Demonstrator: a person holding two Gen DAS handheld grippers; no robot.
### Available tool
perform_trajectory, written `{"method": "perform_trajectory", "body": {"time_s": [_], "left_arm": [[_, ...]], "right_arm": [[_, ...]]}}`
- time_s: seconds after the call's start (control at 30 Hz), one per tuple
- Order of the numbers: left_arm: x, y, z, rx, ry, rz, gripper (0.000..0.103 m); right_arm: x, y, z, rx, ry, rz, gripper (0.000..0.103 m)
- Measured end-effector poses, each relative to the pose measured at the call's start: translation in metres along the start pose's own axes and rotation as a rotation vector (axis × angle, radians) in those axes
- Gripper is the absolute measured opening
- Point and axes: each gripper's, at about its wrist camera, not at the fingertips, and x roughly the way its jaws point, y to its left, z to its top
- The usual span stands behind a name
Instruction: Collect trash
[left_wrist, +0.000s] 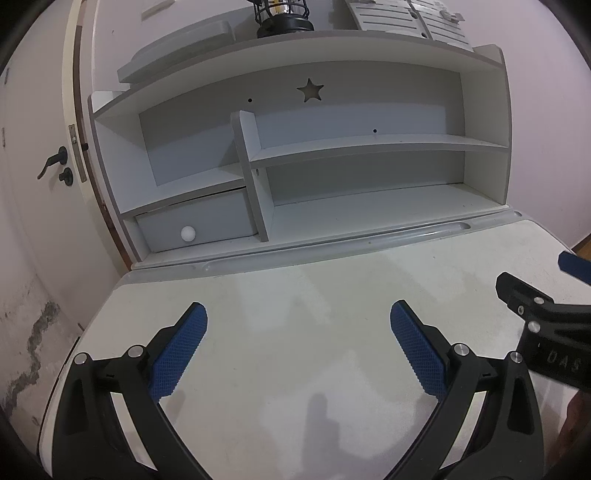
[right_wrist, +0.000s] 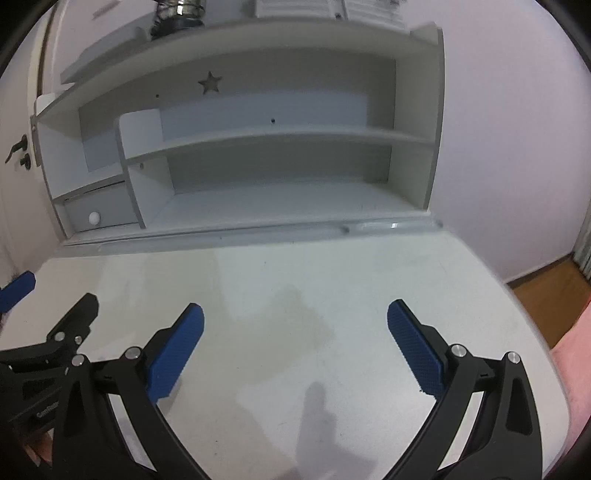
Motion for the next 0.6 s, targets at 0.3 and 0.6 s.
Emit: {"method": "perform_trajectory", "body": {"time_s": [0.3,0.6], "left_arm": [[0.009,0.020,-0.002,-0.172,0.050,-0.091,0.097],[0.025,0.034,-0.005,-0.237,0.138,-0.090,0.096]], "right_arm": [[0.006,-0.019,-0.002,0.094,0.032,0.047,0.096],[0.005,-0.009,-0.001,0.044,0.020,0.026,0.096]]}}
